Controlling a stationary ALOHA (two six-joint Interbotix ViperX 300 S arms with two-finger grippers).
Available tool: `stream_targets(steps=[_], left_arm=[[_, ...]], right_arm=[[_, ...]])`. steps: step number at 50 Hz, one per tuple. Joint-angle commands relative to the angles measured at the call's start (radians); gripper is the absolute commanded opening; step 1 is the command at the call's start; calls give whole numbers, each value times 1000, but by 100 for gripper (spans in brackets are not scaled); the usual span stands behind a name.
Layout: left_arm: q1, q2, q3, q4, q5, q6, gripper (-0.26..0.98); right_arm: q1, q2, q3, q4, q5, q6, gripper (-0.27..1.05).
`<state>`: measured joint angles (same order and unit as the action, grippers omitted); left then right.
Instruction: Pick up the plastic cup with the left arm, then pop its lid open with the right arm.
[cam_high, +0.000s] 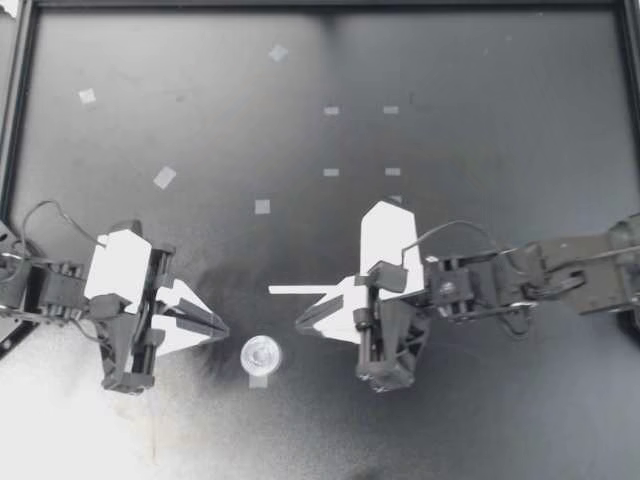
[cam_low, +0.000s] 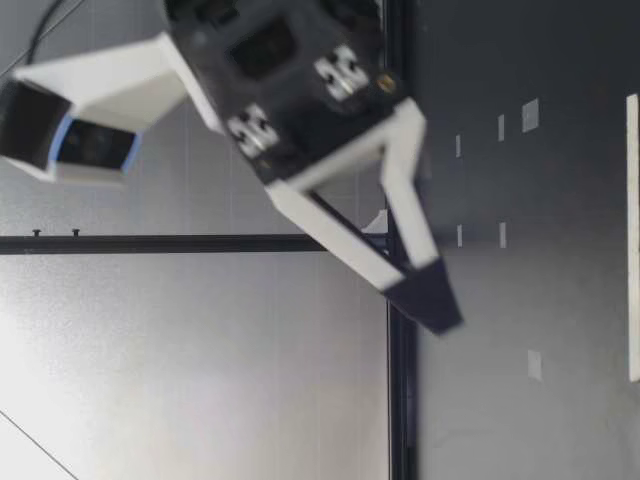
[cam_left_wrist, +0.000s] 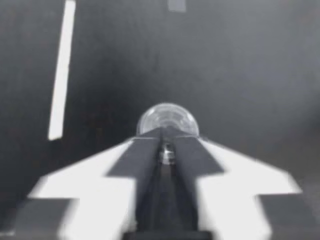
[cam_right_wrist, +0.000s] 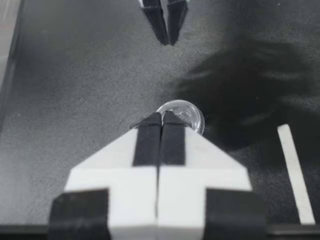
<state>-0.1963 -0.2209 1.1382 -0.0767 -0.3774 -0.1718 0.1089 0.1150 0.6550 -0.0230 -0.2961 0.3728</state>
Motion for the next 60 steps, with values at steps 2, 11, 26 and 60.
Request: stream_targets(steps=[2, 11, 26, 60], left_arm=[[-2, 6, -17, 0, -11, -5, 43], [-18, 48, -20, 0, -15, -14, 45], [-29, 135, -51, -2, -8, -14, 50], [-43, 258, -89, -2, -15, -14, 53]], right_arm=[[11, 15, -40, -2, -15, 2, -14], [14, 61, -71, 0, -17, 15, -14], [15, 141, -103, 0, -8, 72, -14], [15, 216, -150, -2, 17, 87, -14]])
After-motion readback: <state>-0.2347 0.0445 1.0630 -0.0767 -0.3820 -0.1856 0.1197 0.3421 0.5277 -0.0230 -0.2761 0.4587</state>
